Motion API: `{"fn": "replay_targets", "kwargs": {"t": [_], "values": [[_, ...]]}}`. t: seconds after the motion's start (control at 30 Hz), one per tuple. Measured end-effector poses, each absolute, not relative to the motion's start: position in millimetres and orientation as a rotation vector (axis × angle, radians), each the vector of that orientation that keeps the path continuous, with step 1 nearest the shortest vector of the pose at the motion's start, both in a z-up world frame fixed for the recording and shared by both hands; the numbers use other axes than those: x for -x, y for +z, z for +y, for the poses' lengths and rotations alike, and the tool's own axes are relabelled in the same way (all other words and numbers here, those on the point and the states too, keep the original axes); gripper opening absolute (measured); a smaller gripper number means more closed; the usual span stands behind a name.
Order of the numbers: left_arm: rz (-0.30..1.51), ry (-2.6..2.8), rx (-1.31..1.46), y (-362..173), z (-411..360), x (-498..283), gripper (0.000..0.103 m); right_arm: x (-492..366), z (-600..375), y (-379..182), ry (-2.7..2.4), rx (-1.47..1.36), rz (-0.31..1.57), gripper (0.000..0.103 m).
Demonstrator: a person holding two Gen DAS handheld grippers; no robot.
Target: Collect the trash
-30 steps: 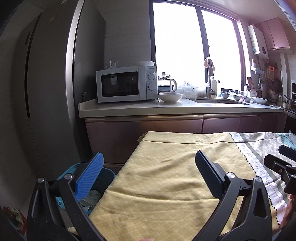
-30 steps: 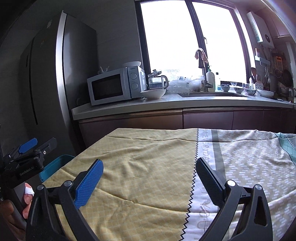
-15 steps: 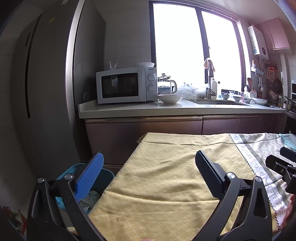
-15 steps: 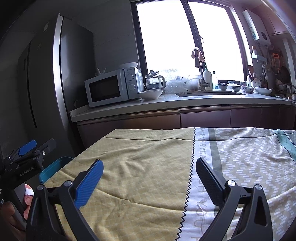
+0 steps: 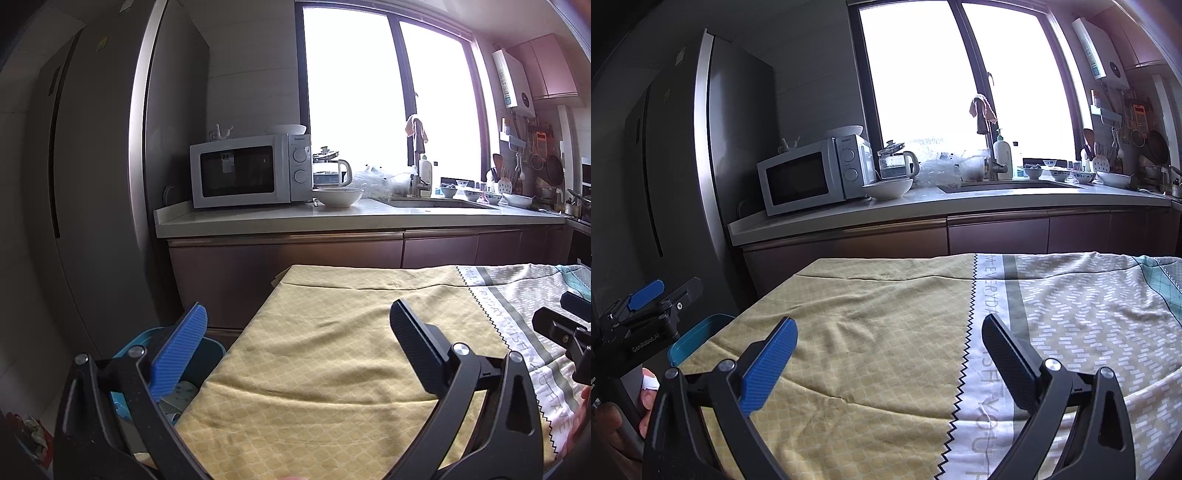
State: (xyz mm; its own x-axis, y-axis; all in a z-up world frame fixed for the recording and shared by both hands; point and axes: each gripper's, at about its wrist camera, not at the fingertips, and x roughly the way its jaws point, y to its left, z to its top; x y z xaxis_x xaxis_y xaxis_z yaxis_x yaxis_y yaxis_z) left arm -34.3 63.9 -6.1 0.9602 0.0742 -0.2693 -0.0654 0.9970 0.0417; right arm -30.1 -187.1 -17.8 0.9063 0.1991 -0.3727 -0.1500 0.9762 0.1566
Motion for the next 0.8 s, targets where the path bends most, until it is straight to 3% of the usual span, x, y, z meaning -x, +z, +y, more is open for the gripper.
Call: {"fn": "replay_targets", "kwargs": {"t": [0.8], "values": [[0.272,0.068,-0.036,-6.5,61.9,31.7,0.098,28.6,-188.6,-15.5,0.18,-0.134,0.391,0.097]]}}
